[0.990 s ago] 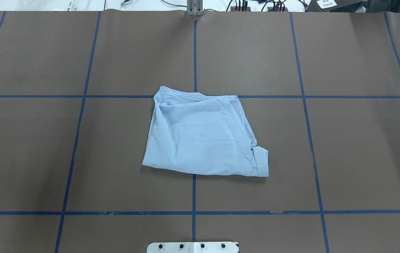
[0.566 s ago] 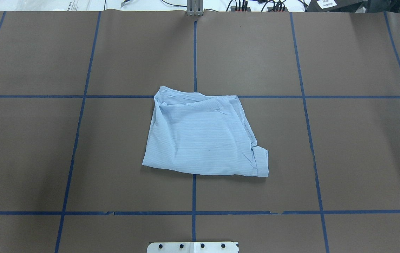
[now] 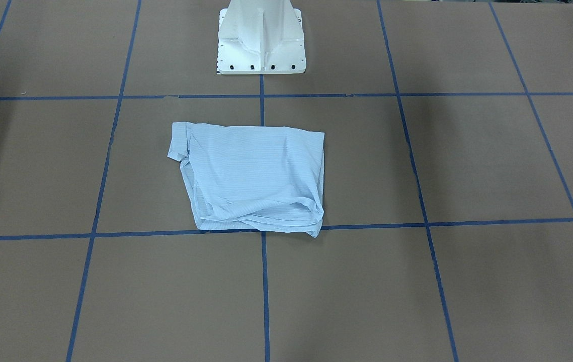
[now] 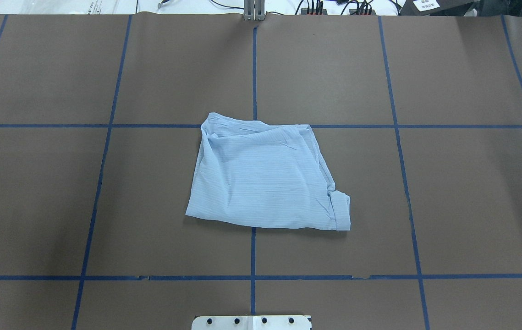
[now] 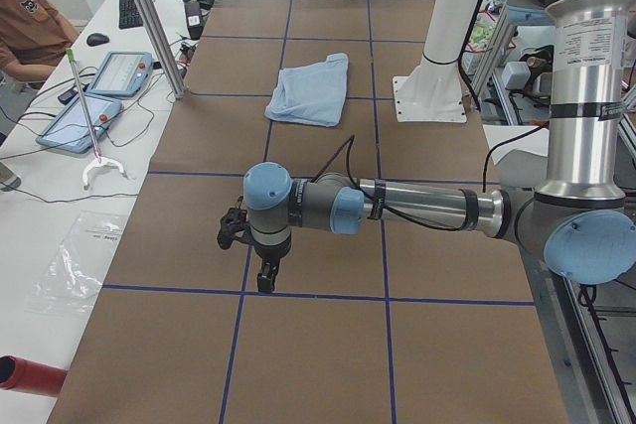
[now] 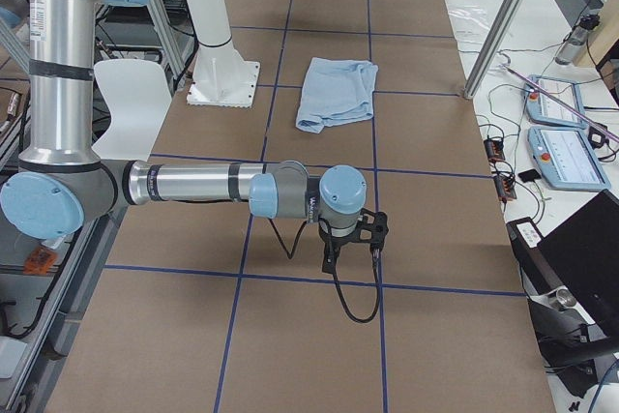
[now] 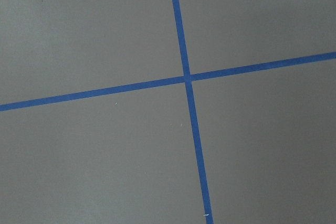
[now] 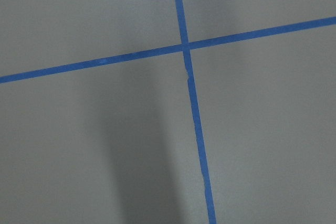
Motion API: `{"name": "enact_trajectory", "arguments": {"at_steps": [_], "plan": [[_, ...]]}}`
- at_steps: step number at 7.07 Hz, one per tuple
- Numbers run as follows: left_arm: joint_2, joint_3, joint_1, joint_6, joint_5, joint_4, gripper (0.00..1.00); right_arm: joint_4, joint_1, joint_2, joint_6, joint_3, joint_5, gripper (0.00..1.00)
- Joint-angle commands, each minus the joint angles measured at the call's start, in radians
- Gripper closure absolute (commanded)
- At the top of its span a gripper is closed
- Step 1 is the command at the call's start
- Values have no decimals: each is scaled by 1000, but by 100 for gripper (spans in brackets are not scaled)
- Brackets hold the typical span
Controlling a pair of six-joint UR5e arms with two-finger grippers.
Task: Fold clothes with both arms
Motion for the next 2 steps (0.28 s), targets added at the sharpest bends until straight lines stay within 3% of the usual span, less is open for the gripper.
{"name": "enact_trajectory", "arguments": {"at_steps": [1, 2], "plan": [[-5, 1, 0, 0, 0, 0, 1, 0, 0, -1, 0, 0, 3, 0], [-5, 0, 0, 0, 0, 2, 1, 0, 0, -1, 0, -1, 1, 0]]}}
